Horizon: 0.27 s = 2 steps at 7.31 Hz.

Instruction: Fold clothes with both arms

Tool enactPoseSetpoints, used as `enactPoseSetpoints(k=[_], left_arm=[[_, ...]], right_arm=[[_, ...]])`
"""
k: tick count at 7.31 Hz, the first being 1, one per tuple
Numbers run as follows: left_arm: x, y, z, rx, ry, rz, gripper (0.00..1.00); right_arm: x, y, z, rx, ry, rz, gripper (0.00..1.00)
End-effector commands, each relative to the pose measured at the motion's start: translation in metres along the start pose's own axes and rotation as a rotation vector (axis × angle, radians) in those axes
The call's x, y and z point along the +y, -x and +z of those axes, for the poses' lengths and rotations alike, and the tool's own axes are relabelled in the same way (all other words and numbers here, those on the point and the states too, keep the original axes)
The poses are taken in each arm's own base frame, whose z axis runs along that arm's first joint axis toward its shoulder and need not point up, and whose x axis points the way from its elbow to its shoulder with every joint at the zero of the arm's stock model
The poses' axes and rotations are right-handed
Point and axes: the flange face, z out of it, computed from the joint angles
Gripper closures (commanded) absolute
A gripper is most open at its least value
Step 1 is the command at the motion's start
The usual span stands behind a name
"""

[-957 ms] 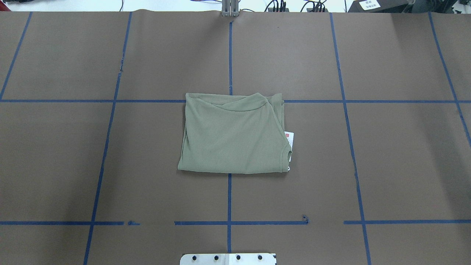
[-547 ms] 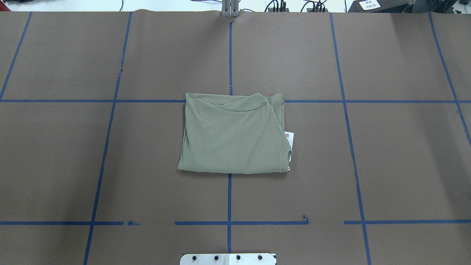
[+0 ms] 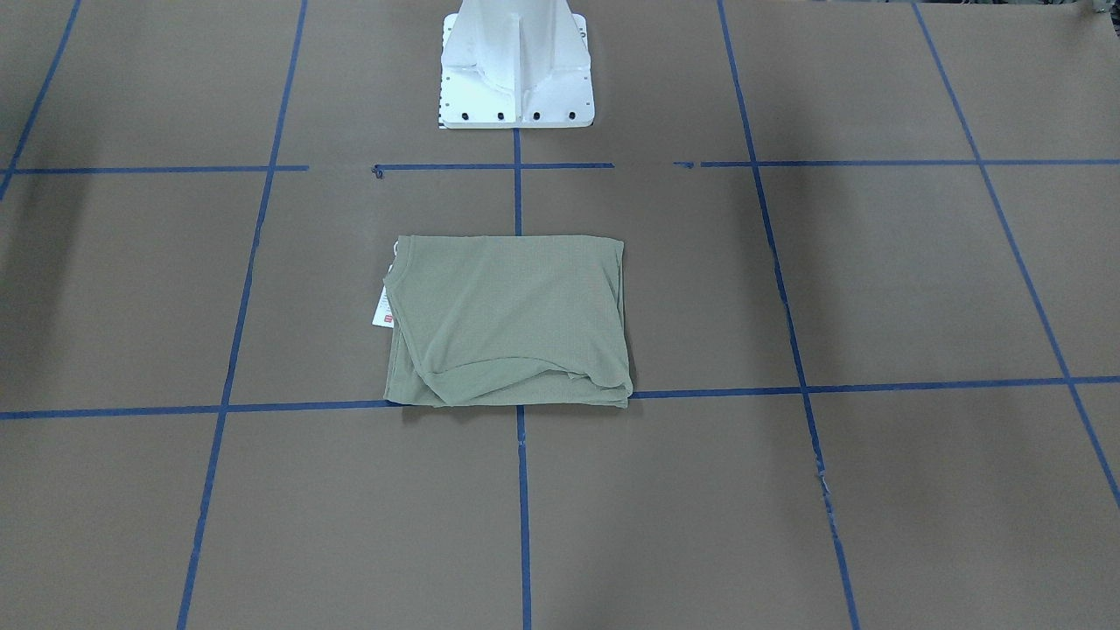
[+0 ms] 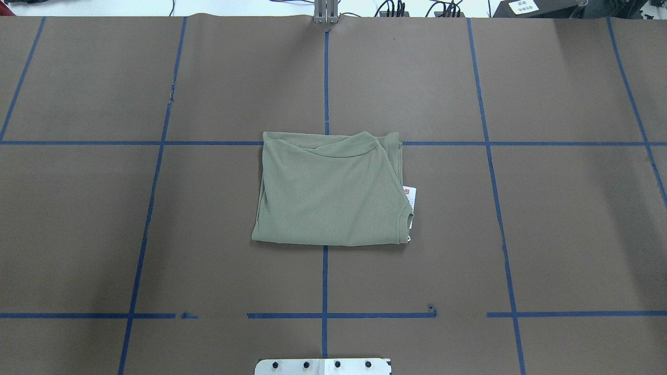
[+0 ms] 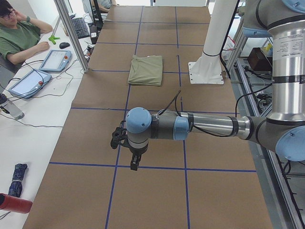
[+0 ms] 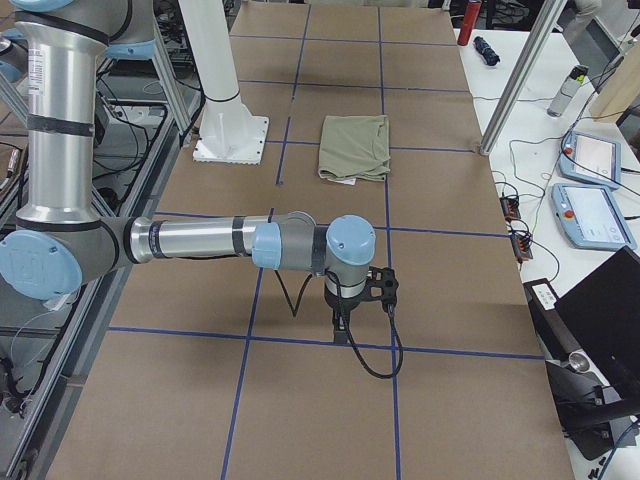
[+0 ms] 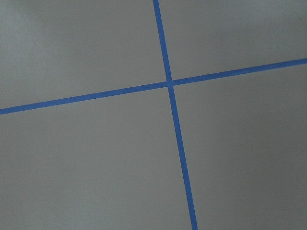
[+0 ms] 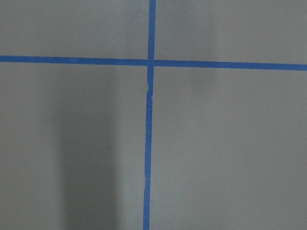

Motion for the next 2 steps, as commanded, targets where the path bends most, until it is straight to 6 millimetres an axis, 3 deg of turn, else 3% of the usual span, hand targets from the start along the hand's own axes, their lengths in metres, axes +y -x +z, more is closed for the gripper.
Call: enactPoseSetpoints(k=[1, 2], left_arm=[[-0.0005, 0.0000, -0.0001, 0.000, 0.000, 0.000, 0.00], [-0.0006, -0.0001, -0.0002, 0.000, -0.001, 0.001, 0.00]], right_arm=[[0.0000, 0.0000, 0.0000, 0.000, 0.000, 0.000, 0.00], [0.0000, 0.0000, 0.0000, 0.000, 0.000, 0.000, 0.00]])
